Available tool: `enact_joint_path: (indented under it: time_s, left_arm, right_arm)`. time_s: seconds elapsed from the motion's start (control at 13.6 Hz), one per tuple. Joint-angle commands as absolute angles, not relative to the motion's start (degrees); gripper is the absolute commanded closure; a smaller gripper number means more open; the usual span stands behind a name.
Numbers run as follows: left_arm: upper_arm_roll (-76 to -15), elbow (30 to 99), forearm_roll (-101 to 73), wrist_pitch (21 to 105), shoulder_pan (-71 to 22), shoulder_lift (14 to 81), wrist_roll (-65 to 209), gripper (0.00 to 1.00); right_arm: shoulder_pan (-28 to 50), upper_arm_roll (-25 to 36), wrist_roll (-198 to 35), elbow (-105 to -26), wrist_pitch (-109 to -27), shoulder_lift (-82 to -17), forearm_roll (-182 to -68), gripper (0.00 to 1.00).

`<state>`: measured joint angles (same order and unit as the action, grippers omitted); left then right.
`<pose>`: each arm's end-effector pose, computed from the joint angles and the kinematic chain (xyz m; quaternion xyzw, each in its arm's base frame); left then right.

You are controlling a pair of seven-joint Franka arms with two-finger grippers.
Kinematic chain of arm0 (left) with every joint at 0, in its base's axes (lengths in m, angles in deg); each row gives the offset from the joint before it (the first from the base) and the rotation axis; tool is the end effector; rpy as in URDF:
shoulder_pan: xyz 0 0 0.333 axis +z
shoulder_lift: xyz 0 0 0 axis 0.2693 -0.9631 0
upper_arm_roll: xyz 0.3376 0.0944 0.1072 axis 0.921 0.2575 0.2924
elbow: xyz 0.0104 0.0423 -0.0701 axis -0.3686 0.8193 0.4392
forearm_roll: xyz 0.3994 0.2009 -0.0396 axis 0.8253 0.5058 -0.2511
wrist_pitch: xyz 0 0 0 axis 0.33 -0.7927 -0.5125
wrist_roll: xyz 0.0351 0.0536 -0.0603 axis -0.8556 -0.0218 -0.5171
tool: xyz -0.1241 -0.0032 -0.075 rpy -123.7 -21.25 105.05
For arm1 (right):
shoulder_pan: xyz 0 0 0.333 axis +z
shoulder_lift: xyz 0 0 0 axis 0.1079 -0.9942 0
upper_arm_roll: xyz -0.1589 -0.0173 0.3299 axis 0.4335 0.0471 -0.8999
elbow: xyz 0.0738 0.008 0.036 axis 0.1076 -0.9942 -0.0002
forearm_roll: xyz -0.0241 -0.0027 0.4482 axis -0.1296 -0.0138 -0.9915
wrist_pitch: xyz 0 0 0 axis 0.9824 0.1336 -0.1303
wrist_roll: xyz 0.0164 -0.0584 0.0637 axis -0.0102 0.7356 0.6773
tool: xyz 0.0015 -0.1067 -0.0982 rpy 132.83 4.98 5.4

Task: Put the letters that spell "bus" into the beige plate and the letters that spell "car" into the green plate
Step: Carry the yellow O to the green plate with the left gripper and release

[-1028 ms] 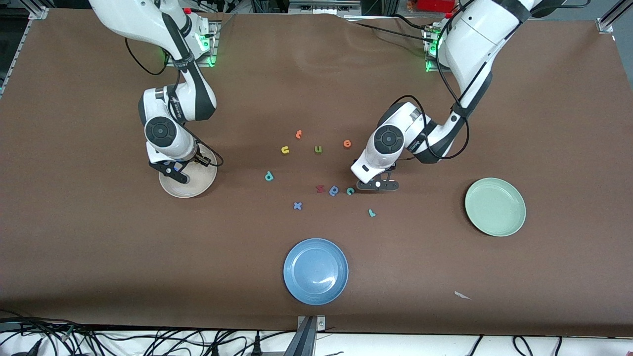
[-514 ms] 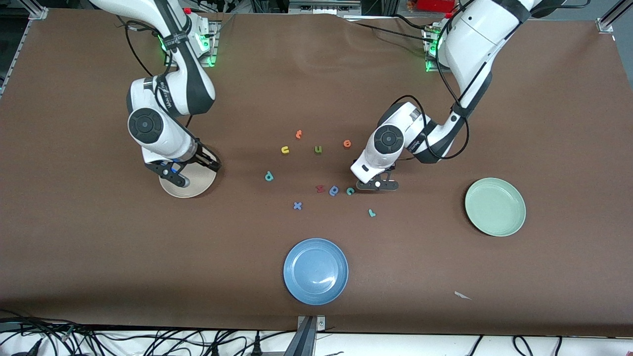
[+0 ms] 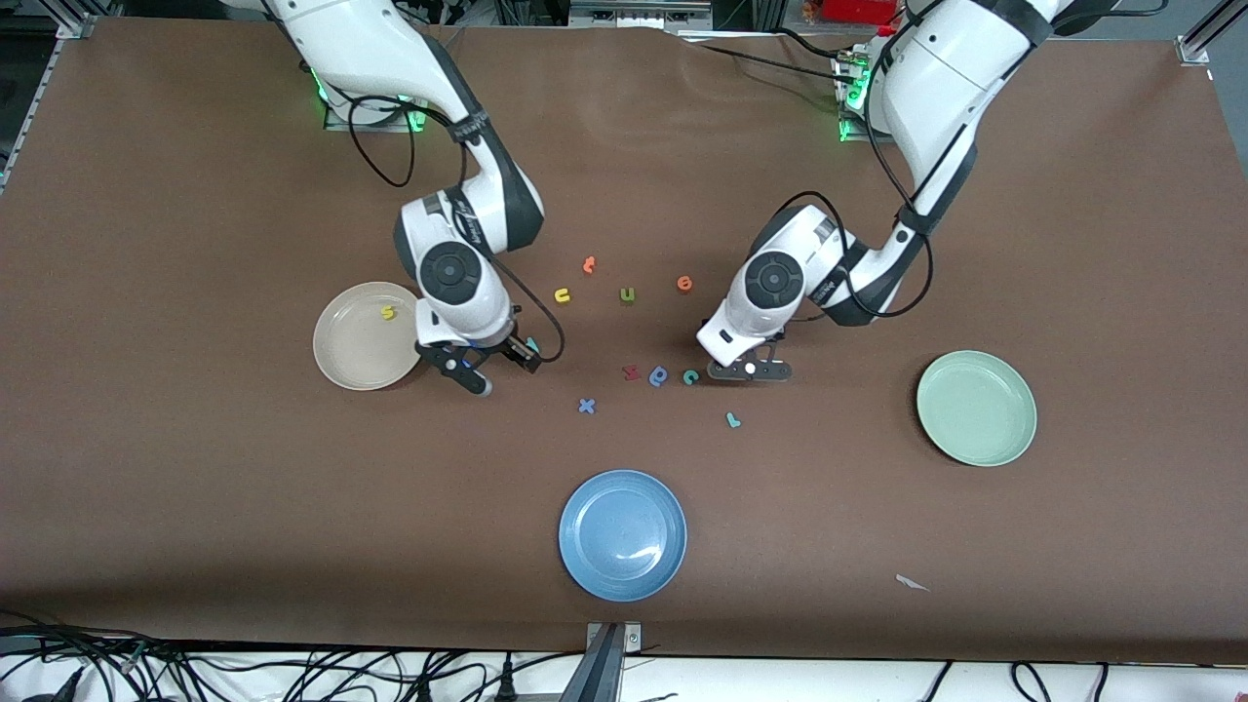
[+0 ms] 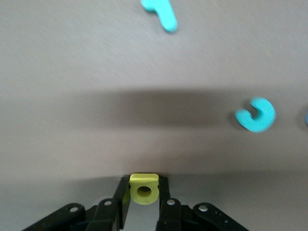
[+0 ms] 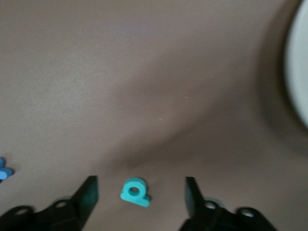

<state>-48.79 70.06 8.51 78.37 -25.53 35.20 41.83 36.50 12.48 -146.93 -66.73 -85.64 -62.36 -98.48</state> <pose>0.5974 -0.3442 0.1370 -0.9973 0.0129 0.0722 0.0075 0.6202 0.3816 0.1734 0.9536 -0.3003 -0.0148 0.0183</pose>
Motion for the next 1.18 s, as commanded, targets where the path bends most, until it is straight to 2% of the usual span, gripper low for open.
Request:
enact_joint_path:
  time_s: [0.0,0.15,0.37,0.59,1.1]
  left_arm:
    - [-49.2,67.6,9.4,72.5,-21.3,37.1,48.0,0.79]
    - [-49.0,65.1,9.9,68.2,-19.7,37.9,50.0,0.80]
    - [-48.6,64.5,10.4,66.4,-14.7,39.2,59.9,0.81]
    - [-48.3,64.5,10.5,66.0,-8.4,40.0,69.4,0.81]
    - [-47.3,63.3,14.3,66.3,-0.6,39.9,70.3,0.80]
  right_arm:
    - [37.1,12.9,-149.2,-65.2,-87.6,-64.1,-99.8,0.38]
    - [37.5,11.8,-151.6,-65.4,-90.2,-65.1,-99.6,0.38]
    - [37.7,11.6,-151.4,-66.9,-90.4,-65.3,-99.6,0.38]
    - [37.7,11.6,-150.8,-68.8,-90.6,-65.2,-99.6,0.38]
    - [38.1,11.3,-150.6,-68.8,-91.6,-65.2,-99.6,0.42]
